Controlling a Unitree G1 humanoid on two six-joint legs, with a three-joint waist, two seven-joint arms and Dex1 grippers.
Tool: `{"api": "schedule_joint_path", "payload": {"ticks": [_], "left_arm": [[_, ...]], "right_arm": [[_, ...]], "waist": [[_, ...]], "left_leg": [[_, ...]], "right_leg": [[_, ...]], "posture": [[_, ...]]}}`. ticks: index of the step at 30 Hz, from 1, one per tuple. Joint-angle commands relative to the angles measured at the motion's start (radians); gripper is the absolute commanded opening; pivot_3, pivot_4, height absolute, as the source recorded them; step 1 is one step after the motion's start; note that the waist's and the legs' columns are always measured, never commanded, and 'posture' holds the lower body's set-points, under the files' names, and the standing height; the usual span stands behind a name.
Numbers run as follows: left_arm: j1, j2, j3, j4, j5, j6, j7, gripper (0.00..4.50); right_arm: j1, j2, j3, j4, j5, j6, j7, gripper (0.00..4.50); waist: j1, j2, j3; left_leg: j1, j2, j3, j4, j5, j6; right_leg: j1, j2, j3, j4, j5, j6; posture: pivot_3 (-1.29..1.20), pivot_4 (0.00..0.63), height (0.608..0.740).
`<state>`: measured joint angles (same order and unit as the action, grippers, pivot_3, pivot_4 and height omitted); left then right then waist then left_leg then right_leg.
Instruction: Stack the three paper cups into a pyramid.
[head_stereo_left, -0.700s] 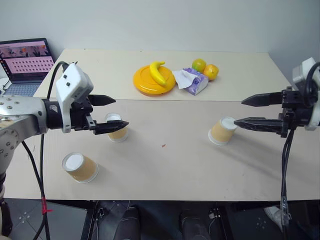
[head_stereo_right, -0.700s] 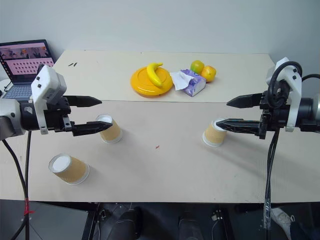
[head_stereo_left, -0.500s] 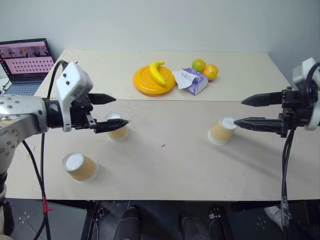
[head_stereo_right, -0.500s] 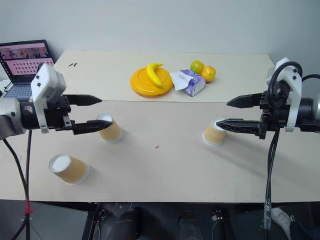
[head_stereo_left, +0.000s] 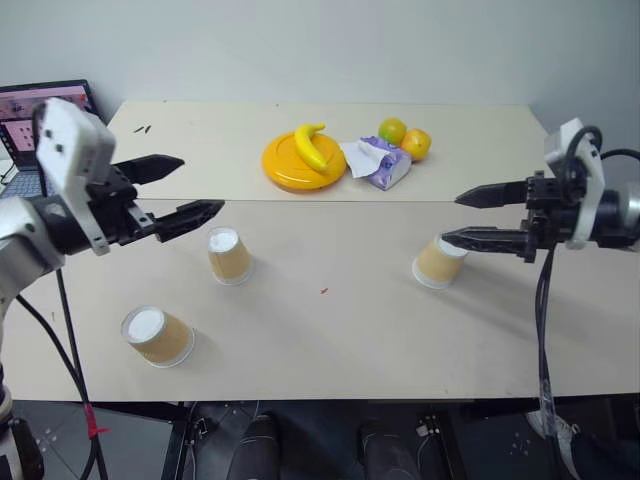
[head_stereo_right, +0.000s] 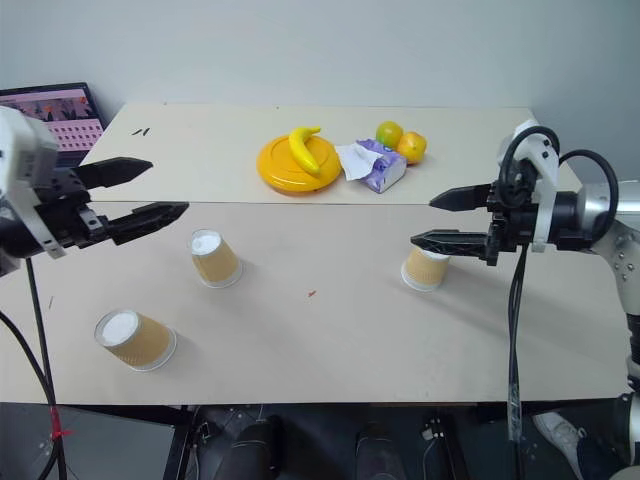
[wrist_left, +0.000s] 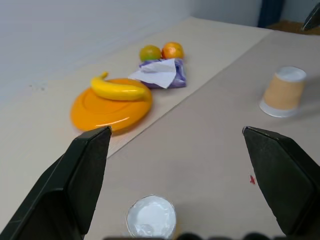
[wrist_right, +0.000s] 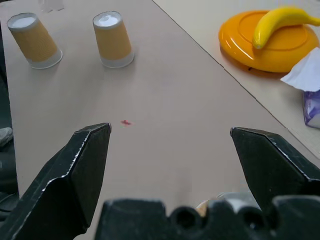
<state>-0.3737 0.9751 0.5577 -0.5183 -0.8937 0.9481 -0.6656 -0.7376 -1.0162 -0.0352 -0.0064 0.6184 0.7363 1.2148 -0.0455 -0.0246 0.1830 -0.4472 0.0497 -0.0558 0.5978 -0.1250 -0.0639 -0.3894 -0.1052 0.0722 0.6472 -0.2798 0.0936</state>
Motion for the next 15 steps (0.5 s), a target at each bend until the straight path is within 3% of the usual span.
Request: {"api": "schedule_joint_path", "payload": {"ticks": [1, 7, 12, 15], "left_arm": [[0.084, -0.057, 0.136, -0.108, -0.004, -0.031, 0.073, 4.5], [0.308, -0.246, 0.28, -0.264, -0.008, -0.159, 0.136, 4.5], [0.542, -0.405, 0.303, -0.357, 0.041, -0.289, 0.134, 4.5], [0.807, -0.659, 0.218, -0.379, 0.186, -0.488, 0.088, 4.5]], "right_arm": [[-0.087, 0.03, 0.041, 0.088, -0.058, -0.075, 0.056, 4.48], [-0.21, 0.099, 0.107, 0.263, -0.145, -0.17, 0.151, 4.48], [-0.262, 0.125, 0.119, 0.346, -0.193, -0.212, 0.2, 4.48], [-0.294, 0.126, 0.113, 0.385, -0.198, -0.215, 0.236, 4.48]], "waist": [[0.001, 0.0, 0.0], [0.003, -0.001, 0.001], [0.007, -0.001, 0.001], [-0.002, 0.0, 0.0]], "left_leg": [[0.0, 0.0, 0.0, 0.0, 0.0, 0.0], [0.0, 0.0, 0.0, 0.001, 0.0, 0.0], [0.001, 0.0, 0.0, 0.001, 0.0, 0.0], [0.001, 0.0, 0.002, 0.001, -0.001, -0.001]], "right_leg": [[0.0, 0.0, 0.0, 0.0, 0.0, 0.0], [0.001, 0.0, 0.0, 0.0, 0.0, -0.001], [0.001, 0.0, -0.001, 0.0, 0.001, -0.001], [0.002, -0.001, 0.001, -0.003, 0.001, -0.001]], "posture": [[0.0, 0.15, 0.732], [0.0, 0.15, 0.732], [0.0, 0.15, 0.732], [0.0, 0.15, 0.732]]}}
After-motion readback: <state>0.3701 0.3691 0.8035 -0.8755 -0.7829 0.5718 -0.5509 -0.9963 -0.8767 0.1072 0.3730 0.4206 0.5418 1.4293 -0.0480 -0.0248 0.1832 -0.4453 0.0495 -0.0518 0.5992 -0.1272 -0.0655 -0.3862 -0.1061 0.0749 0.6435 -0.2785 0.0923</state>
